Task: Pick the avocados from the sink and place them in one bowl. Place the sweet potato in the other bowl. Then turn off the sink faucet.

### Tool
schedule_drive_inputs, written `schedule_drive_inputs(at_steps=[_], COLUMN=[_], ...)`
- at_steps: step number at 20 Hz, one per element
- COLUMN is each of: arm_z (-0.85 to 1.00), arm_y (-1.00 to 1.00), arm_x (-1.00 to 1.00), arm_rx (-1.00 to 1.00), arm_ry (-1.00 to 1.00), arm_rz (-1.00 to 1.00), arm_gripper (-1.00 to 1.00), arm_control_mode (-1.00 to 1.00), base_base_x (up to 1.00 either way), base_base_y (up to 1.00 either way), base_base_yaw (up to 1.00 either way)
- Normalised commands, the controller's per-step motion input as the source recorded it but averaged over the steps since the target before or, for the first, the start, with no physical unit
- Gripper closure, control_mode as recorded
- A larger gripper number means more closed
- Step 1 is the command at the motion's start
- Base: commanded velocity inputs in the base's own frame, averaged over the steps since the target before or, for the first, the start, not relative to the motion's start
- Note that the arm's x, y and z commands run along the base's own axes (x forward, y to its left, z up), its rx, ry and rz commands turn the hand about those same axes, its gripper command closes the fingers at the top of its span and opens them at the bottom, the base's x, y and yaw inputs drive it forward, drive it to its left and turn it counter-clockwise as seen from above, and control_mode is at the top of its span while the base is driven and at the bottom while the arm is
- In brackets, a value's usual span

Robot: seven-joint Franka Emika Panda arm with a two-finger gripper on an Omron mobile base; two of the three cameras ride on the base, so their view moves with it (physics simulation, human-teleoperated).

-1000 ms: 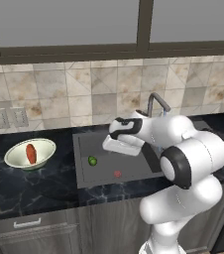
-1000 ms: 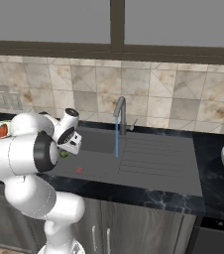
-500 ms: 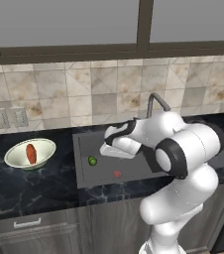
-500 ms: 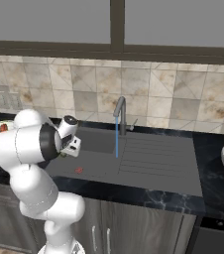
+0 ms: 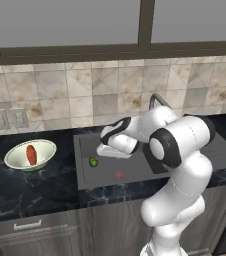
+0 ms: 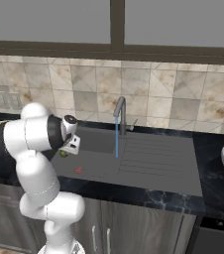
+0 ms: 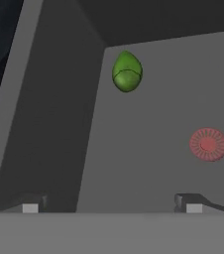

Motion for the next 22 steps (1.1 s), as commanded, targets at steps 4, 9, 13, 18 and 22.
schedule_drive_inputs(at_steps=[4, 9, 13, 18, 22], arm_z=[-0.12, -0.18, -0.23, -0.28, -0.27], arm_y=[0.19, 0.26, 0.10, 0.00, 0.07], arm_x=[0.27, 0.29, 0.24, 0.26, 0.32], arm_rx=[0.00, -0.01, -0.01, -0.02, -0.04], arm_ry=[0.02, 0.05, 0.04, 0.04, 0.05], arm_rz=[0.00, 0.00, 0.00, 0.00, 0.00], arm_gripper=[-1.00, -1.00, -1.00, -1.00, -1.00], arm_control_mode=[-1.00, -1.00, -1.00, -1.00, -1.00], base_base_x=[0.00, 0.00, 0.00, 0.00, 0.00], base_base_y=[0.00, 0.00, 0.00, 0.00, 0.00], base_base_yaw=[0.00, 0.00, 0.00, 0.00, 0.00])
